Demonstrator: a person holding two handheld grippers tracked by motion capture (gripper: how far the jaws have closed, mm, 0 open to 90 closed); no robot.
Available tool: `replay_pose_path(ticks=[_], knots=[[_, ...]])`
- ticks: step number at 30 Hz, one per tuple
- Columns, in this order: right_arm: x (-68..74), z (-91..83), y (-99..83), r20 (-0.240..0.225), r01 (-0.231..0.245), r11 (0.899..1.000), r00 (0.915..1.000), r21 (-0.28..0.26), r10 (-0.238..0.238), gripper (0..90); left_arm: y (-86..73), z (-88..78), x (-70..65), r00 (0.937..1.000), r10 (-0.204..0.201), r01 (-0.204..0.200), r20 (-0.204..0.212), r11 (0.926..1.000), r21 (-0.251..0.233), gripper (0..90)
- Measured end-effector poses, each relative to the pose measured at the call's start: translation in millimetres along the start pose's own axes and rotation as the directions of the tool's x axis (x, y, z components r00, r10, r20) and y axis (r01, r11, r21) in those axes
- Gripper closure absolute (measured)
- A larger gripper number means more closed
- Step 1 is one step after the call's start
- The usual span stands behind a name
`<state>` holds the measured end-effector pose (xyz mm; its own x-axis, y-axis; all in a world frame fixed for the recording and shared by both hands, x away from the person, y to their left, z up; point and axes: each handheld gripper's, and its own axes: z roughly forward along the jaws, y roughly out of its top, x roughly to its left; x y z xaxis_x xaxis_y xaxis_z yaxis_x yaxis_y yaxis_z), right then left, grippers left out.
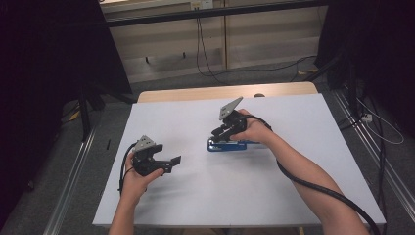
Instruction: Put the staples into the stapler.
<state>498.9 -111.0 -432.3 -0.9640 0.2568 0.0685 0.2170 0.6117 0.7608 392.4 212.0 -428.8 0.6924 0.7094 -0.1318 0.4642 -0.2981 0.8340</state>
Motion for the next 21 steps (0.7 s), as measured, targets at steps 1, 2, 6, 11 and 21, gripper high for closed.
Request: replay_pose_path(ticks=[1,2,6,11,21], knots=[[0.3,-2.2,-0.6,0.005,-0.002,1.0,1.0,-0.007,0.002,64.3,0.1,0.5,0.1,1.0,0.003,-0.003,0.001,1.0,0.001,8.2],[0.5,-4.8,-1.3,0.011,-0.011,1.0,0.9999,-0.018,0.012,62.0,0.1,1.0,0.2,1.0,0.004,-0.004,0.004,1.0,0.001,8.2],[2.7,-18.6,-5.7,0.037,-0.05,0.997,0.9979,-0.063,0.052,56.1,0.4,2.8,0.5,1.0,0.004,-0.004,0.006,1.0,-0.002,8.2],[5.6,-35.6,-14.6,0.076,-0.1,0.989,0.9912,-0.105,0.108,47.2,1.1,6.2,0.4,0.9999,0.002,-0.002,0.014,1.0,-0.001,8.2],[14.0,-63.6,-31.0,0.186,-0.141,0.981,0.9686,-0.136,0.166,27.8,1.8,9.4,-3.2,0.9997,0.01,-0.01,0.023,0.9999,0.006,8.2]])
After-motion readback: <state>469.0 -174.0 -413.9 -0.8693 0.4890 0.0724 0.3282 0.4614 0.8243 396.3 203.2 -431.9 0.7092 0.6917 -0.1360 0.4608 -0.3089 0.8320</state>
